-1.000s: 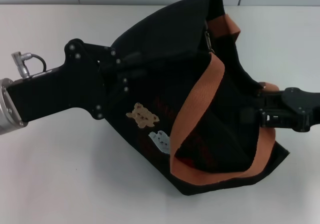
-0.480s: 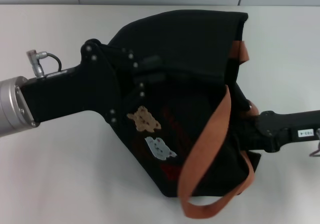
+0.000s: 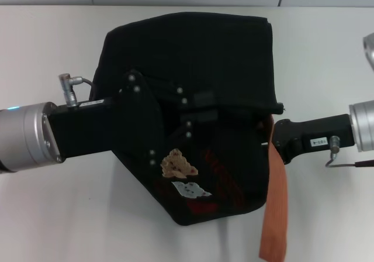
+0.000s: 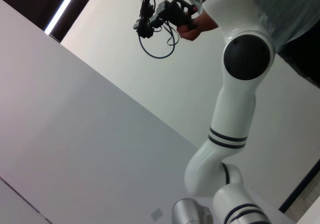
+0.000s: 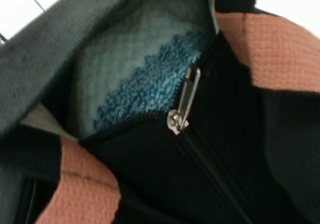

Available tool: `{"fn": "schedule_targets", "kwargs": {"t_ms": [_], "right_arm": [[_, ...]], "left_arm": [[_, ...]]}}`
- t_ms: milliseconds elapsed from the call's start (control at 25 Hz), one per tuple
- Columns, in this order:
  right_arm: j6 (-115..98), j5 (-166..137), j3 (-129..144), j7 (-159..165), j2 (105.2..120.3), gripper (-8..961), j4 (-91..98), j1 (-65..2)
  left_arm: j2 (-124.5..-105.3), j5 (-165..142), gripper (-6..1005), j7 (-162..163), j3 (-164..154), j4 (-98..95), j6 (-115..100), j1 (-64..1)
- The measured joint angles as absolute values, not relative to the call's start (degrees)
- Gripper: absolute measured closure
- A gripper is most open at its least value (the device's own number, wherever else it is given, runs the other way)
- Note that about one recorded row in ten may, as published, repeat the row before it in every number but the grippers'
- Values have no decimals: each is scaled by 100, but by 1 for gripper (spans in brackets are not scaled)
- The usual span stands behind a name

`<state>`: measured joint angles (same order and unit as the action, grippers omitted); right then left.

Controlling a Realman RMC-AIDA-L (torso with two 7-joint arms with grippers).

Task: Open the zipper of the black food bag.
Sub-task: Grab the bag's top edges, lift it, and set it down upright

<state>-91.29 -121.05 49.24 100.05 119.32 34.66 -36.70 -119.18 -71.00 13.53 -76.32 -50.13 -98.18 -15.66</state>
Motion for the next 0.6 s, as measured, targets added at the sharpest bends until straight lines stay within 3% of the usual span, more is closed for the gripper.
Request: {"fn": "schedule_targets", "kwargs": {"t_ms": [280, 520, 600], "right_arm": [[-9425, -11814, 4907, 9984, 11878, 490, 3652, -3431], [-10227, -10504, 4314, 9654, 11589, 453, 3859, -2514], [-10311, -10387, 4149, 9589, 11569, 454, 3808, -2450]], "left_arm": [[-11918, -7106, 914, 1369, -7878, -4990, -9682, -1642], [-11918, -7111, 913, 1398, -7930, -4992, -9602, -1665], [-11918, -7113, 913, 1400, -7929, -4992, -9599, -1677]]}}
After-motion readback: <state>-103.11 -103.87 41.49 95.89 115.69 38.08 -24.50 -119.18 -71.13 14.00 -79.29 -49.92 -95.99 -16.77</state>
